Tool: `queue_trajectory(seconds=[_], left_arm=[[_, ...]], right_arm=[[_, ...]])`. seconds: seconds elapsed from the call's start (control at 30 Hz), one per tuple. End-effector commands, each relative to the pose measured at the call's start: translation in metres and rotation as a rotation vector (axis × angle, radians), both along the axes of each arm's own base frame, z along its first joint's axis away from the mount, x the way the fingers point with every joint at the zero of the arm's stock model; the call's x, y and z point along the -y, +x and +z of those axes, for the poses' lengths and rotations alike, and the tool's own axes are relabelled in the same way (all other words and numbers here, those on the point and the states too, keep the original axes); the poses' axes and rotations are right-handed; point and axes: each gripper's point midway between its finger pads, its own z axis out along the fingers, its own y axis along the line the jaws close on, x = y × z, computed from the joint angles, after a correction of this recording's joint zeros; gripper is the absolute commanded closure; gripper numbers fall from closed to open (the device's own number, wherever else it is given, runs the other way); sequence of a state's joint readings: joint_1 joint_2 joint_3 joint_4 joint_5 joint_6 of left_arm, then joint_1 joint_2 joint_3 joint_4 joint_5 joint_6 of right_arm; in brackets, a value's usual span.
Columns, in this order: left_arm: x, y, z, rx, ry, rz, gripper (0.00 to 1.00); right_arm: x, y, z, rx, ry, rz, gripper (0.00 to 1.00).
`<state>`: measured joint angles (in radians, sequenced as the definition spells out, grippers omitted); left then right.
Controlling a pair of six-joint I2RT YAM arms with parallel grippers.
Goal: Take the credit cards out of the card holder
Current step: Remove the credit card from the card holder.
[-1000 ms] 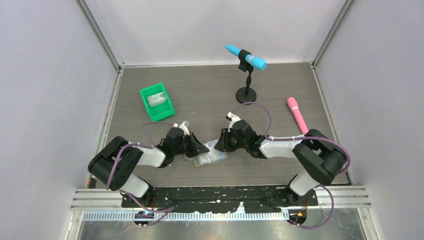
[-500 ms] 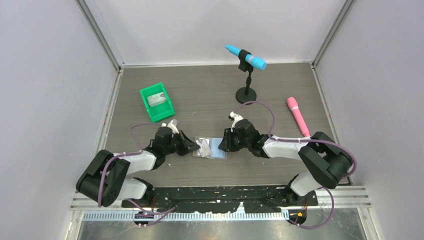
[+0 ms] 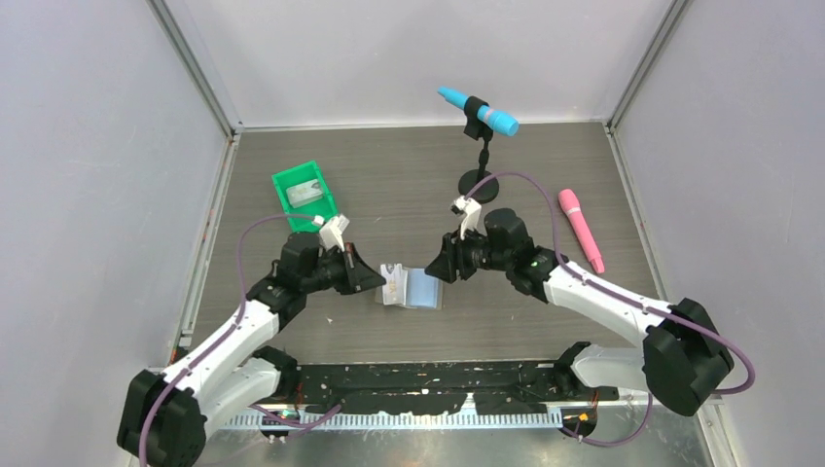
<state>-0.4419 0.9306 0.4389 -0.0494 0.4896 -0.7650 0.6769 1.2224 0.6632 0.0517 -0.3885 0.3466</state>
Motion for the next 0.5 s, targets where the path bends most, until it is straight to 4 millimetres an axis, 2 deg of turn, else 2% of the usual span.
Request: queue_trajectory(seconds=[0.0,0.1,0.27,0.47], left_arm=[[0.008,-0.033,0.033,0.06,-0.043,-0.211,1.0],[0.016,-0.043,0.049,0.071,-0.098,-0.271,1.0],[0.031,-0.058,0.061,0.088,-0.134,-0.36,1.0],[0.038,-0.059,0.07,0.098,-0.167,-0.381,1.0]], right_arm=[[-0.013,-0.02,0.041,0.079,0.079,0.238,0.49],[-0.02,-0.031,0.054,0.076,0.121,0.341,0.46],[-0.033,-0.04,0.07,0.054,0.21,0.434,0.44],[-0.038,-0.042,0.053,-0.03,0.2,0.474,0.44]])
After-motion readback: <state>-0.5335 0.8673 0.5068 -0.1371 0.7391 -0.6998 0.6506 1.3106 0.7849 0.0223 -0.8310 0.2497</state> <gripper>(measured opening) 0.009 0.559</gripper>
